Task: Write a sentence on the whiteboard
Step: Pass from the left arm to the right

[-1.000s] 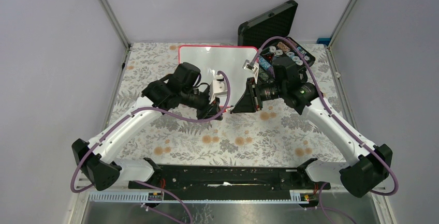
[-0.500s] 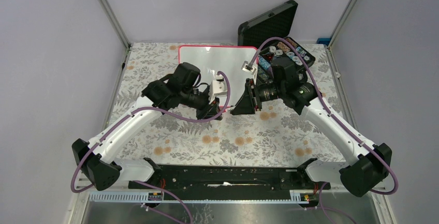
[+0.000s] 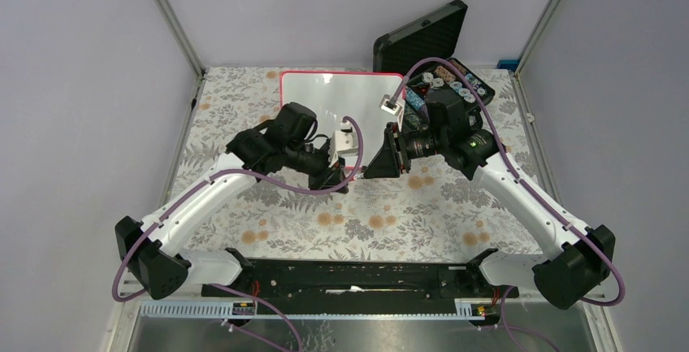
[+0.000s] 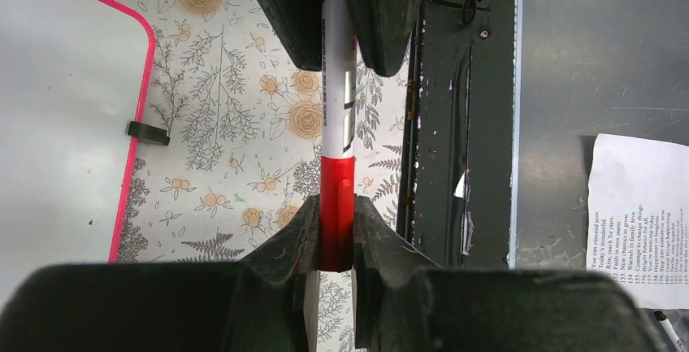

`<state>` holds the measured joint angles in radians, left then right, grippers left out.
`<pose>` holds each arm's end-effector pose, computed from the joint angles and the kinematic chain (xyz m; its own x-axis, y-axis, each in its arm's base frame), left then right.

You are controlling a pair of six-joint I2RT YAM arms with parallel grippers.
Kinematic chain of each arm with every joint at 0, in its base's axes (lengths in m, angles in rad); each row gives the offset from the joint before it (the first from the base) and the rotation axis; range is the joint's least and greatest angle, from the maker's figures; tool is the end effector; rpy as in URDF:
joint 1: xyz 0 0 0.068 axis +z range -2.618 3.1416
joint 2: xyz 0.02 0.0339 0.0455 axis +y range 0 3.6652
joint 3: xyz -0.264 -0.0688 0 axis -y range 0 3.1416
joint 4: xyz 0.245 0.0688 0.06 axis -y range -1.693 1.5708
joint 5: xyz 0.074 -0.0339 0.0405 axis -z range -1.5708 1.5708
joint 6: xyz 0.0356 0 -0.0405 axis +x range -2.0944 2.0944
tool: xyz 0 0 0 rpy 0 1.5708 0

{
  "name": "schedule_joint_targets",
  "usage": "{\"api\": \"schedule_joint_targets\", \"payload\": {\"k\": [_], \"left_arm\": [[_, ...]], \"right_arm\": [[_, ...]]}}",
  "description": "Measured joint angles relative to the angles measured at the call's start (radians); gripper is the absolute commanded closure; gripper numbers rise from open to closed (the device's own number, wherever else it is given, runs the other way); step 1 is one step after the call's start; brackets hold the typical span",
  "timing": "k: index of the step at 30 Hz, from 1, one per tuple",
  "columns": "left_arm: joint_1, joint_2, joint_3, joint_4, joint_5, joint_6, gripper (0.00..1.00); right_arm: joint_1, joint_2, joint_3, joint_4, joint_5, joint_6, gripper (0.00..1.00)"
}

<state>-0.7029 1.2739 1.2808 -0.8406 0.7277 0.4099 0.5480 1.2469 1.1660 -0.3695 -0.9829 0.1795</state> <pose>0.1792 -0.1829 0.3532 -0.1898 0.5509 -0.8127 0.9807 0.0667 -0.1838 0.2145 0.1656 0.3630 -0.5314 -0.2083 -0.8211 -0.8471 0.1223 0.5172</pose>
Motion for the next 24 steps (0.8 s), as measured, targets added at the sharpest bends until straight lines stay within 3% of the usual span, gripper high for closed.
{"api": "schedule_joint_targets", "payload": {"k": [14, 20, 24], "left_arm": [[-0.001, 0.004, -0.005, 0.013, 0.005, -0.04, 1.0], [-0.002, 0.03, 0.026, 0.007, 0.012, -0.048, 1.0], [-0.003, 0.037, 0.03, -0.003, 0.023, -0.051, 1.0]], "right_arm": [[0.0, 0.0, 0.0, -0.006, 0.014, -0.003, 0.61], [-0.001, 0.0, 0.0, -0.005, 0.015, -0.005, 0.66], [-0.001, 0.0, 0.0, -0.006, 0.017, -0.011, 0.77]]}}
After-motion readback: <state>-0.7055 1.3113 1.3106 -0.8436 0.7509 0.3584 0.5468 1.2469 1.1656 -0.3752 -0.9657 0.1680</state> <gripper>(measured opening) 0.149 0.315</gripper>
